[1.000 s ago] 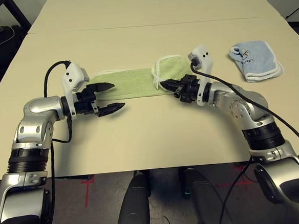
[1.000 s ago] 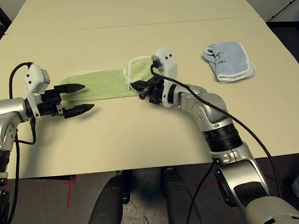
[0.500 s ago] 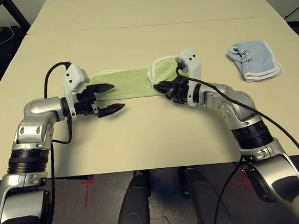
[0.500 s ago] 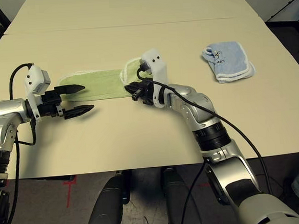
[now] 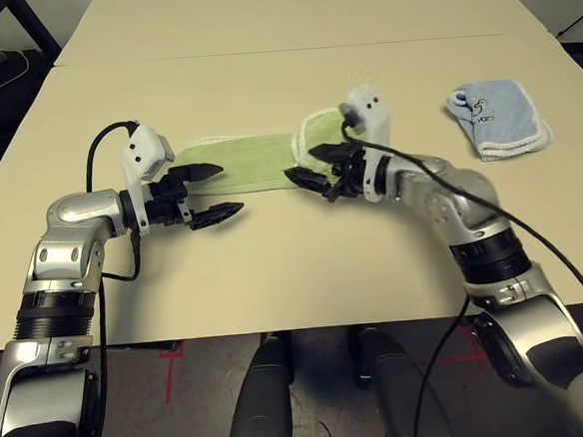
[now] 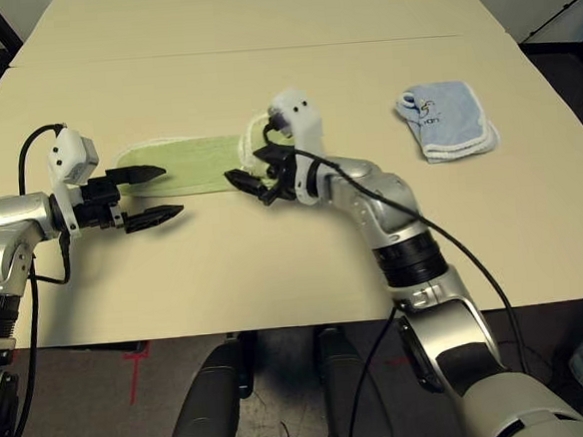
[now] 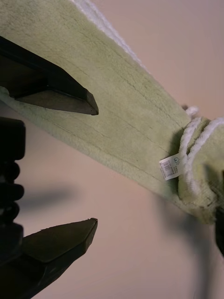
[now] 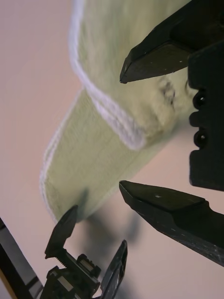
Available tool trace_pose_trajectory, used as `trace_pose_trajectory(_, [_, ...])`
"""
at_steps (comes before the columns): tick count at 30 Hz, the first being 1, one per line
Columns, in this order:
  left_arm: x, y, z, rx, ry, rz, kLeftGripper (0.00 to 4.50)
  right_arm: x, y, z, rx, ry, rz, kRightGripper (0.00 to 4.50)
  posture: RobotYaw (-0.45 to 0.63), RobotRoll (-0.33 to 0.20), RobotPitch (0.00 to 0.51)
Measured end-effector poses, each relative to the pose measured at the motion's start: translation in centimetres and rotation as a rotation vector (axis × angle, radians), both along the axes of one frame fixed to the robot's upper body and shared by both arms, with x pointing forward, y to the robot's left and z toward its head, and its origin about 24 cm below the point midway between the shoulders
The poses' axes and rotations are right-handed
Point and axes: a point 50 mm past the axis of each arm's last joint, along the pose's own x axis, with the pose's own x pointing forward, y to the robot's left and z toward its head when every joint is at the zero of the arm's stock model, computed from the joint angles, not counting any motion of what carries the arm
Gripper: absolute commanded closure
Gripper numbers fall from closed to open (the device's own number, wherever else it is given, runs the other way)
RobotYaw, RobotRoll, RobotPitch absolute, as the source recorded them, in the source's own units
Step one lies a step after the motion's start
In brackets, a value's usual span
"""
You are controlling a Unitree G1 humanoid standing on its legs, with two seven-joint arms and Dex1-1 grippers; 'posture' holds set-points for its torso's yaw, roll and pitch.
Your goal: Fold the towel and set it aside.
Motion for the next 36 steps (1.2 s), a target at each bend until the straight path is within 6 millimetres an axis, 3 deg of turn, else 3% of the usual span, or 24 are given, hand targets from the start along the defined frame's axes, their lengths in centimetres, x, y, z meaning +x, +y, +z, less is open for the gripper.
trace_pose_trajectory(7, [0.2,-0.2,0.3,0.004,-0.011,-0.005,0.00,-0.7,-4.4,0.9,-0.108,-0.186,0.050,0.02,0.07,0.000,0.191])
trace_pose_trajectory(14, [0.4,-0.3,0.2,0.001,-0.023,-0.004,0.00,-0.4,-7.4,-0.2,-0.238,-0.273,0.058,0.02,0.06,0.000,0.196])
trace_pose_trajectory(29, [0.5,0.3,0.3,0.015,-0.023,0.046,0.00,-0.9,-8.3,-1.7,-0.296,-0.345,0.252,0.02,0.09,0.000,0.208])
trace_pose_trajectory(36, [0.3,2.0,1.1,0.033,-0.003,0.180,0.00,-0.9,-8.3,-2.0,-0.281,-0.365,0.289,0.02,0.11,0.000,0.210])
